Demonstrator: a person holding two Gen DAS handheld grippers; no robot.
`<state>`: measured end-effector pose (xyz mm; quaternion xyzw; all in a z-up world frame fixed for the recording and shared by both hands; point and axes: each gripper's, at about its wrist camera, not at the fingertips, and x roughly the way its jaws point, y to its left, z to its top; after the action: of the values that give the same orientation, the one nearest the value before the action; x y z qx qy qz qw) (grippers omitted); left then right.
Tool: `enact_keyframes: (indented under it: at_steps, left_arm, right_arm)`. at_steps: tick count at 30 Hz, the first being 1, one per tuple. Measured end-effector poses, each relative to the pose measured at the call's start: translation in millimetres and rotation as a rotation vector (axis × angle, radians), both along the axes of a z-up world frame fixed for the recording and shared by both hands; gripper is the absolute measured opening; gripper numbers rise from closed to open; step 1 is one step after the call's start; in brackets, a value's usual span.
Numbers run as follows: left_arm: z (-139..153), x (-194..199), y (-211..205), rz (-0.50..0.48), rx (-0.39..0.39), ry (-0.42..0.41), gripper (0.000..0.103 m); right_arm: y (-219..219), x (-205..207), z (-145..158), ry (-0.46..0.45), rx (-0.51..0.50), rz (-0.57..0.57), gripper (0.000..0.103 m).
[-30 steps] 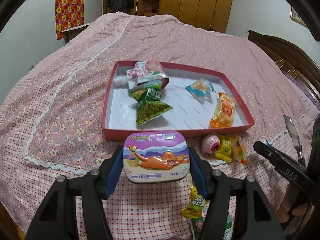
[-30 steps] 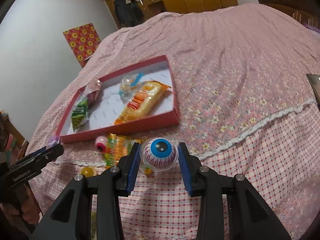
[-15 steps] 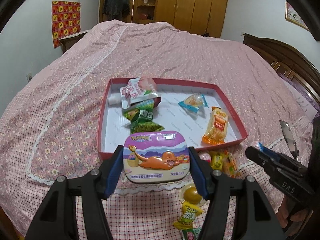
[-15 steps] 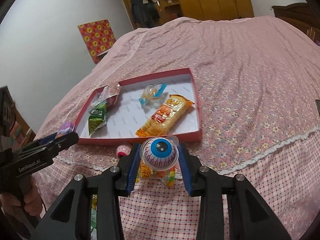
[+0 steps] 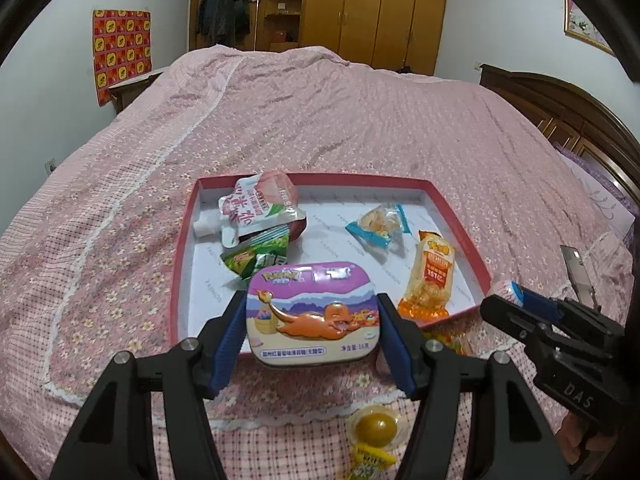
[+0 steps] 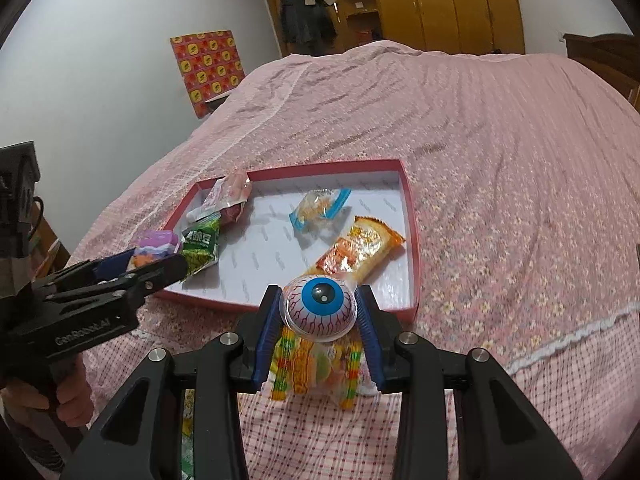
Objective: Organize snacks
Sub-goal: 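Carry the tin and eyeball candy into the box and open both tools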
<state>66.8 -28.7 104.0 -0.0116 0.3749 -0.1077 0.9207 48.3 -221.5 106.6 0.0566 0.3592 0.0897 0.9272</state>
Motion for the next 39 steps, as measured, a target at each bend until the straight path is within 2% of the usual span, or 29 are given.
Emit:
enact_keyframes:
  at_steps: [20, 25, 39]
  left_arm:
    - [-28.8, 58.3, -21.5, 0.002, 0.036, 0.007, 0.065]
    - [-30.4, 64.3, -30.2, -0.005, 0.063, -0.017, 0.065]
    - [-49.6, 79.9, -44.4, -0.023, 0.099, -0.007, 0.065]
  right_arm:
    - [-11.1, 65.5, -4.7, 0.008, 0.002, -0.001, 0.038]
    - [-8.7, 80.3, -9.2, -0.007, -0.005, -0.001, 0.038]
    - [-8.1, 101.4, -27.7, -0.022, -0.018, 0.002, 0.038]
